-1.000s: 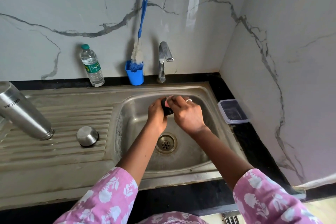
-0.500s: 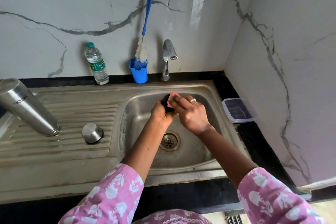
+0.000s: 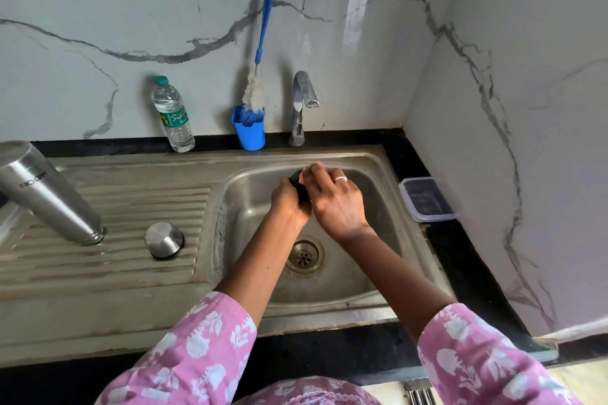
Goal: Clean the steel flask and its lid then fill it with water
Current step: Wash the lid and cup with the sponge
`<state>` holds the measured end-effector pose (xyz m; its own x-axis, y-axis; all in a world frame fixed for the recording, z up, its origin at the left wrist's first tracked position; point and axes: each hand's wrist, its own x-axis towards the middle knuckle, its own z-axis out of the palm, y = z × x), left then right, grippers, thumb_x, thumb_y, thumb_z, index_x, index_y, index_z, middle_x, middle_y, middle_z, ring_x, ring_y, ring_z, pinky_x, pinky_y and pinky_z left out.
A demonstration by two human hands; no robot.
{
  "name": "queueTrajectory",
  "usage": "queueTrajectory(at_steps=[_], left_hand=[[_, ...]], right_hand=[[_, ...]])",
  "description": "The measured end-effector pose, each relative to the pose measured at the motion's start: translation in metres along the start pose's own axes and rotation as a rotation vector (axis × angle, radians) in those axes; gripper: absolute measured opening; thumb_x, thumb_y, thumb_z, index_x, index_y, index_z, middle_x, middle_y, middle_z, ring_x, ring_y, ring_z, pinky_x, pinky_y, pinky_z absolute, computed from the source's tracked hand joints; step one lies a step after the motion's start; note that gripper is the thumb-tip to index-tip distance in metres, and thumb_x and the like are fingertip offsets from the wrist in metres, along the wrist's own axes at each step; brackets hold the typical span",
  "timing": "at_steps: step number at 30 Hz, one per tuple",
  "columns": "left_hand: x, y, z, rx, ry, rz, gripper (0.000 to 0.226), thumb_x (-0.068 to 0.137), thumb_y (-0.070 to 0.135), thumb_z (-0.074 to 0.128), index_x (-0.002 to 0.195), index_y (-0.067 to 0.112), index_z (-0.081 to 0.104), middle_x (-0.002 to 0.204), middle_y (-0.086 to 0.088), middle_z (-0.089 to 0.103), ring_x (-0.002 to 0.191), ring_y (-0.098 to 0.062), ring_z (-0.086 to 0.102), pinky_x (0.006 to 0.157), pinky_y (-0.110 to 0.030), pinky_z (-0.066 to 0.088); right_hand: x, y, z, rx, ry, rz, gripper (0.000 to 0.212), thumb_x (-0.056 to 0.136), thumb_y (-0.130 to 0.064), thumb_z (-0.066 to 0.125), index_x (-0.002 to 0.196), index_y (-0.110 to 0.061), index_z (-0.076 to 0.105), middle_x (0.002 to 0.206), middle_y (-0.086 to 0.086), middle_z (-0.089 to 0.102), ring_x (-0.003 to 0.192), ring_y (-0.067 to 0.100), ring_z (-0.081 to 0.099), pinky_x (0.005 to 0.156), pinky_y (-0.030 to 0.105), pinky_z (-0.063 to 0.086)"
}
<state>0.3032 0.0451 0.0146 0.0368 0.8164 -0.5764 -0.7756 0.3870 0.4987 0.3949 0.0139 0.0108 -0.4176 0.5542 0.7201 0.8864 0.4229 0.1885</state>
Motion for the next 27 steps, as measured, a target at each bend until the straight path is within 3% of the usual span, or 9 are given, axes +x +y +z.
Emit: queueTrajectory(at_steps=[3,6,9,10,14,19,23,27], left_hand=[[-0.002,0.004,0.002,-0.118,-0.018,-0.069,0.037,0.1,0.018,0.026,0.092,-0.002,0.055,0.085,-0.016,0.058,0.077,-0.026,0.058,0.08,-0.033,0.05],[-0.014,0.0,0.003,-0.232,-0.086,-0.164,0.027,0.098,0.017,0.043,0.09,-0.007,0.053,0.082,-0.018,0.056,0.075,-0.027,0.056,0.078,-0.036,0.051],[-0.021,0.0,0.003,-0.376,-0.143,-0.274,0.028,0.095,0.016,0.051,0.093,-0.012,0.051,0.074,-0.023,0.057,0.072,-0.029,0.055,0.042,-0.038,0.053],[-0.02,0.0,0.002,-0.391,-0.165,-0.303,0.029,0.094,0.016,0.051,0.095,-0.013,0.051,0.071,-0.025,0.057,0.072,-0.029,0.055,0.039,-0.04,0.052],[-0.018,0.003,-0.002,-0.375,-0.256,-0.334,0.027,0.095,0.014,0.047,0.101,-0.013,0.05,0.081,-0.026,0.055,0.077,-0.03,0.055,0.04,-0.04,0.053],[-0.028,0.003,-0.002,-0.28,-0.343,-0.199,0.02,0.093,0.01,0.046,0.093,-0.008,0.054,0.07,-0.022,0.06,0.053,-0.027,0.066,0.044,-0.03,0.055],[-0.028,0.006,-0.003,-0.079,-0.348,-0.059,0.017,0.085,0.01,0.052,0.094,-0.004,0.057,0.078,-0.018,0.063,0.06,-0.023,0.067,0.053,-0.028,0.058],[-0.023,0.009,-0.005,0.077,-0.252,-0.006,0.041,0.103,0.028,0.027,0.096,0.002,0.057,0.08,-0.017,0.064,0.074,-0.025,0.063,0.07,-0.041,0.051]], right_hand=[[-0.007,0.006,0.0,0.008,0.036,-0.099,0.035,0.081,-0.006,0.048,0.109,-0.003,0.068,0.105,0.015,0.067,0.069,0.029,0.06,0.048,0.031,0.05],[-0.01,0.009,0.003,0.043,0.1,-0.157,0.036,0.082,-0.006,0.048,0.111,-0.005,0.069,0.108,0.015,0.068,0.077,0.035,0.064,0.052,0.034,0.051],[-0.013,0.012,0.006,0.081,0.161,-0.172,0.033,0.086,-0.004,0.048,0.111,-0.007,0.069,0.11,0.014,0.068,0.085,0.038,0.062,0.056,0.038,0.054],[-0.015,0.014,0.006,0.097,0.177,-0.17,0.033,0.089,-0.003,0.045,0.112,-0.007,0.069,0.11,0.014,0.068,0.087,0.038,0.061,0.059,0.039,0.055],[-0.017,0.015,0.008,0.211,0.237,-0.131,0.029,0.094,-0.002,0.043,0.114,-0.007,0.063,0.11,0.015,0.068,0.086,0.04,0.063,0.065,0.043,0.055],[-0.018,0.01,0.011,0.356,0.331,0.038,0.025,0.087,0.005,0.056,0.104,-0.003,0.072,0.112,0.015,0.065,0.094,0.034,0.058,0.078,0.038,0.053],[-0.021,0.009,0.012,0.511,0.325,0.164,0.032,0.083,0.008,0.057,0.109,-0.005,0.069,0.118,0.012,0.059,0.095,0.028,0.058,0.085,0.029,0.048],[-0.015,0.004,0.004,0.682,0.222,0.43,0.031,0.084,-0.003,0.053,0.111,-0.001,0.068,0.115,0.019,0.064,0.101,0.023,0.061,0.094,0.022,0.047]])
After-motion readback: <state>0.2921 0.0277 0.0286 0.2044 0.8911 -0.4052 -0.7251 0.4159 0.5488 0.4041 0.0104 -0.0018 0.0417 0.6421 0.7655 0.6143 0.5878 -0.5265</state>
